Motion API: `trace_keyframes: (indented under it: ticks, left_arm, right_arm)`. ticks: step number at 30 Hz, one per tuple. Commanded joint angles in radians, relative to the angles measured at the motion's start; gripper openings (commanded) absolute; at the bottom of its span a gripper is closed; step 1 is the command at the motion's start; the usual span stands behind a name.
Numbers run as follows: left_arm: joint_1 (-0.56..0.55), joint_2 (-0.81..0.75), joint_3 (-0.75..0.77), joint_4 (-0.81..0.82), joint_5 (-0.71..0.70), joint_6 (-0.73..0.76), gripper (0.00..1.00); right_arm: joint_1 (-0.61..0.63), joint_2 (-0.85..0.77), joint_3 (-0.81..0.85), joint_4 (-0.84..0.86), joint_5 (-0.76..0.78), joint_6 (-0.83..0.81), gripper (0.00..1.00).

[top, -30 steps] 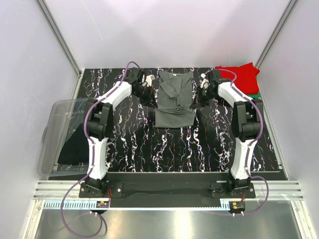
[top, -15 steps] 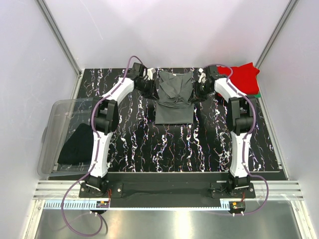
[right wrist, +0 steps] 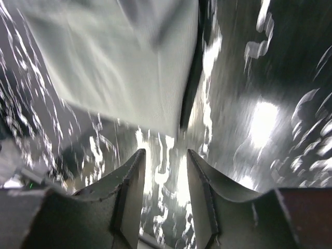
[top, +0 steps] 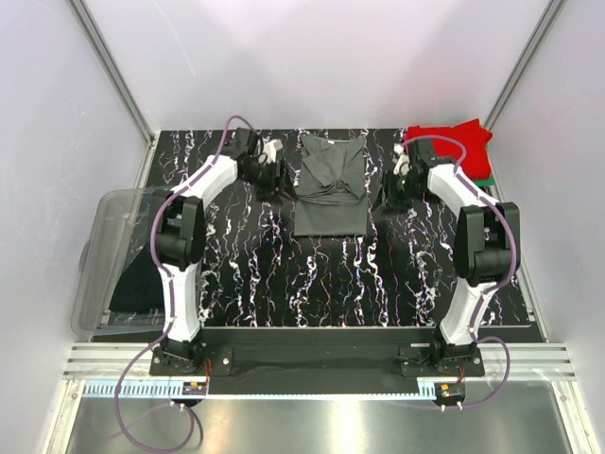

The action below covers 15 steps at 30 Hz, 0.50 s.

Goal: Fold and stack the t-shirts
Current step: Fold the tshirt

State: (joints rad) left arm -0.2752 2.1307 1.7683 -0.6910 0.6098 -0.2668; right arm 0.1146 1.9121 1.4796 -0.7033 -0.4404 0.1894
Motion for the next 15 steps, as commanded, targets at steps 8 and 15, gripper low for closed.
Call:
trace_keyframes:
  ticks: [8,15]
  left_arm:
    - [0.005,0.005,-0.228,0.097,0.206,-0.146,0.66]
    - [-0.010,0.032,-0.256,0.131,0.223,-0.193,0.66]
  right_arm:
    - [0.005,0.067,-0.150,0.034,-0.130,0.085,0.42]
    - [0.017,0.151,-0.085,0.051,-0.149,0.111,0.43]
